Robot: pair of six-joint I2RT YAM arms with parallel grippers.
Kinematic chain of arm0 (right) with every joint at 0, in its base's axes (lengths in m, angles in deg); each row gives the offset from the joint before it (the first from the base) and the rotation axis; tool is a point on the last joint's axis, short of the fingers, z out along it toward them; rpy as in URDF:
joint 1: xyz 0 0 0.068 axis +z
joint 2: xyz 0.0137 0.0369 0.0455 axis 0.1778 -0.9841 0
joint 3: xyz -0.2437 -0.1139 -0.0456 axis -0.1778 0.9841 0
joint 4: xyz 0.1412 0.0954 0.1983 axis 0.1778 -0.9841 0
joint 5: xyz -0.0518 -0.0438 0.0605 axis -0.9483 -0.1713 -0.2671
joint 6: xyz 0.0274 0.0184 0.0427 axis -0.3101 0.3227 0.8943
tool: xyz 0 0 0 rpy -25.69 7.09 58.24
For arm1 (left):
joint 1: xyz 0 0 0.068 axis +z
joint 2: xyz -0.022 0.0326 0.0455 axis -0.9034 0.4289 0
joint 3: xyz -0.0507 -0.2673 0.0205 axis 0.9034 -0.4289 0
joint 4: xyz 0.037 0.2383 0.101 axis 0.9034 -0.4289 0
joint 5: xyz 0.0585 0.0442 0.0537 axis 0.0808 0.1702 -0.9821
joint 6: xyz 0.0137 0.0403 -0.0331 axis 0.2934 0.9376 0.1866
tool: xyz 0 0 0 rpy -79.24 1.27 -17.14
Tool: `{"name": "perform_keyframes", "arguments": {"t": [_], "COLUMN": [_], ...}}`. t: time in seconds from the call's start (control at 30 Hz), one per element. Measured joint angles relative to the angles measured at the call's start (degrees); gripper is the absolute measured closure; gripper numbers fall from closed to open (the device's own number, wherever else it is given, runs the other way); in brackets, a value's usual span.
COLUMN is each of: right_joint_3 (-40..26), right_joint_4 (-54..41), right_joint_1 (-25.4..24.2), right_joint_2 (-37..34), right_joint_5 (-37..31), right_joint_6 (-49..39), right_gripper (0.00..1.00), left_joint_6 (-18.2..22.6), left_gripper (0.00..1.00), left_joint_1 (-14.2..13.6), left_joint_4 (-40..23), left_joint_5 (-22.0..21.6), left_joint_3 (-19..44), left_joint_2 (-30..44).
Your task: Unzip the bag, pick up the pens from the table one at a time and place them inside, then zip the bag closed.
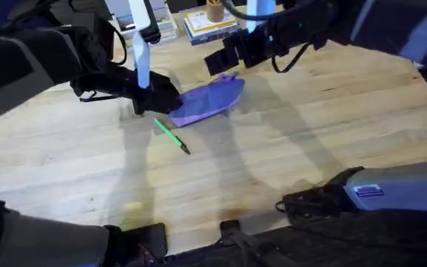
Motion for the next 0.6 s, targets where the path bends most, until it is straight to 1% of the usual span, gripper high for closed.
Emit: {"name": "perform_keyframes", "arguments": {"t": [0.07, 0.2, 0.3, 0.43, 0.5, 0.6], "right_joint_3": [0.0, 0.0, 0.0, 0.0, 0.0, 0.0], "right_joint_4": [0.3, 0.4, 0.4, 0.4, 0.4, 0.3], "right_joint_1": [0.4, 0.5, 0.5, 0.5, 0.5, 0.5], "right_joint_2": [-2.5, -4.5, -5.6, -5.8, -5.8, -5.8], "right_joint_5": [0.0, 0.0, 0.0, 0.0, 0.0, 0.0], "right_joint_6": [0.0, 0.0, 0.0, 0.0, -0.2, -0.2], "right_gripper": [0.004, 0.021, 0.042, 0.046, 0.103, 0.218], "left_joint_6": [0.0, 0.0, 0.0, 0.0, 0.0, 0.0], "left_gripper": [0.959, 0.959, 0.959, 0.959, 0.959, 0.959], "left_joint_1": [0.0, 0.0, 0.0, 0.0, 0.0, 0.0], "left_joint_4": [0.0, 0.0, 0.0, 0.0, 0.0, 0.0], "left_joint_5": [0.0, 0.0, 0.0, 0.0, 0.0, 0.0], "left_joint_3": [0.0, 0.0, 0.0, 0.0, 0.0, 0.0], "left_joint_2": [0.0, 0.0, 0.0, 0.0, 0.0, 0.0]}}
